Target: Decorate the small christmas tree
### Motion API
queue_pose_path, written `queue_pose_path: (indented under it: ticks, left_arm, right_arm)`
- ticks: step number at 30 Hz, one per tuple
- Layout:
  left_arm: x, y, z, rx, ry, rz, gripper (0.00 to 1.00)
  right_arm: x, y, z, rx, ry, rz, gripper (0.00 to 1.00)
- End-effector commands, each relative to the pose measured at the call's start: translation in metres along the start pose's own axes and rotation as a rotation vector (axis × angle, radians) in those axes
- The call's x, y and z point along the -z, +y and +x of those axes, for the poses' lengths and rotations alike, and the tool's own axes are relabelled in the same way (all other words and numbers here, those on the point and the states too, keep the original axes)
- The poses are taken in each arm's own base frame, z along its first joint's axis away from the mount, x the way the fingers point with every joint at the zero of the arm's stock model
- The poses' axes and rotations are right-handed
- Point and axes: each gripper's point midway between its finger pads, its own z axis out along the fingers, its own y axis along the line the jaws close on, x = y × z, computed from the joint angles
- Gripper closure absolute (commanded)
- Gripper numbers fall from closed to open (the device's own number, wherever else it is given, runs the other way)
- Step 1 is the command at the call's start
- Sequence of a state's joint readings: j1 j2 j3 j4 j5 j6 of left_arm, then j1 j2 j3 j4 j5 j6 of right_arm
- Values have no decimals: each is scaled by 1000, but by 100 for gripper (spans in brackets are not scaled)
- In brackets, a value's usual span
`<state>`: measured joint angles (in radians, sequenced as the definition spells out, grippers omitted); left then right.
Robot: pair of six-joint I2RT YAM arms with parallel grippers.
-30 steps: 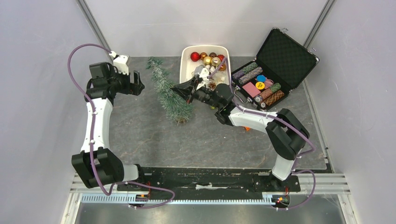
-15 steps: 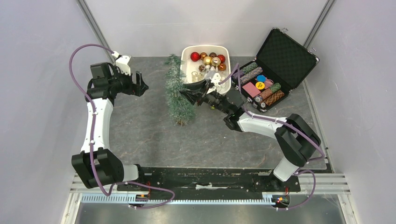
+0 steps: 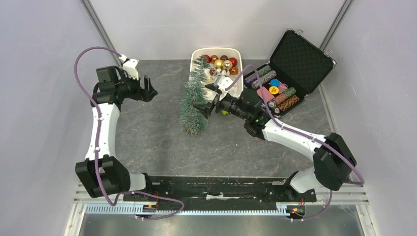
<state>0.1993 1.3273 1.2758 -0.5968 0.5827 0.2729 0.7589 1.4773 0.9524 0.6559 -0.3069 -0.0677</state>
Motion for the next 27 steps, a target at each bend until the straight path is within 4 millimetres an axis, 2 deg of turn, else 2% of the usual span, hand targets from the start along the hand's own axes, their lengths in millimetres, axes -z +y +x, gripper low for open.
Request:
queue_pose_path:
  ticks: [1,7,10,13,15,17,18,21,23,27]
  left_arm:
    - [-5,-8,2,38,4,42,9]
    - [-6,-22,-1,33,-5,88,9]
    - [-4,-30,-5,18,-15,103,9]
    - [0,-37,-7,3,-15,114,9]
    - [3,-40,-6,-5,-10,120,9]
    - [8,-44,-4,-15,3,133,9]
    - [10,-46,-4,-24,8,140,9]
    - [10,-49,1,-14,41,161,9]
    - [10,-48,2,-10,47,161,9]
    - [9,-49,6,-4,54,165,9]
  right_arm:
    - [13,-9,-15,121,88,23,2]
    - [21,-6,-15,164,140,-5,2]
    - [28,-2,-22,174,146,-35,2]
    - [43,-1,-28,175,165,-70,2]
    - [58,-11,-29,164,208,-45,2]
    - [78,-41,-30,124,253,56,2]
    - [91,-56,-23,76,289,110,3]
    - [123,-122,-8,-20,339,362,14]
    - [124,-151,12,-40,418,460,24]
    - [94,-182,54,-46,568,444,42]
